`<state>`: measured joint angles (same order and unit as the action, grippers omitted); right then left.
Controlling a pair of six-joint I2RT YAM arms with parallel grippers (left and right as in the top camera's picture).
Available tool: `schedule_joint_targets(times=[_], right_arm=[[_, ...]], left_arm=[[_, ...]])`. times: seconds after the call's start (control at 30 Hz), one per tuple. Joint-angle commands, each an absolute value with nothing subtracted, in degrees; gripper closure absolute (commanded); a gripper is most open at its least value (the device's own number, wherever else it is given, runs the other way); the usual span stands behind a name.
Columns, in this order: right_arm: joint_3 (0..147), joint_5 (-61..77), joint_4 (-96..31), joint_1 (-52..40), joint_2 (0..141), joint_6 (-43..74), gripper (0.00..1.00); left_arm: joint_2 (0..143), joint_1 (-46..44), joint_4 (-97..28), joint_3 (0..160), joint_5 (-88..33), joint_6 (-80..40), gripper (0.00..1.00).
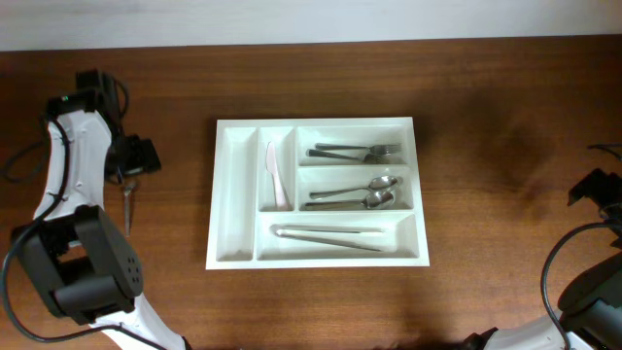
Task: Pack container
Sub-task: 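Move the left gripper over the silver spoons left of the tray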
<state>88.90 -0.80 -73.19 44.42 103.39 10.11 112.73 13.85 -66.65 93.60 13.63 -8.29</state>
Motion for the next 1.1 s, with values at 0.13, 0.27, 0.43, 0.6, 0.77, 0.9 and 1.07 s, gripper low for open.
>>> schedule_joint_targets(times=[0.13,0.27,0.43,0.6,0.77,0.9,1.07], right_arm=[[88.6,-0.6,-73.2,44.3,103.7,10.2,0.01],[88.6,-0.6,-73.2,44.3,103.7,10.2,0.01],[88.6,-0.6,-73.2,44.3,103.7,10.2,0.01],[88.6,-0.6,-73.2,44.3,103.7,10.1,0.01],[88.6,-0.6,-73.2,44.3,103.7,10.2,0.01],[88.6,-0.6,-73.2,44.3,103.7,10.2,0.01],[88.6,-0.6,-73.2,44.3,103.7,10.2,0.01]], left_arm=[[112.7,14.0,-60.5,84.8,5.7,-4.0,0.01],[112.7,14.8,-59.7,84.4,5.8,-4.0,0.01],[112.8,17.3,-58.7,84.4,5.4,-2.7,0.01],[112.8,19.4,-58.6,84.4,5.3,5.1,0.01],[112.8,19.9,-58.1,84.4,5.3,7.4,0.01],[113.3,19.9,-56.9,84.3,5.3,7.5,0.01],[114.7,19.9,-55.7,84.4,4.6,7.4,0.01]])
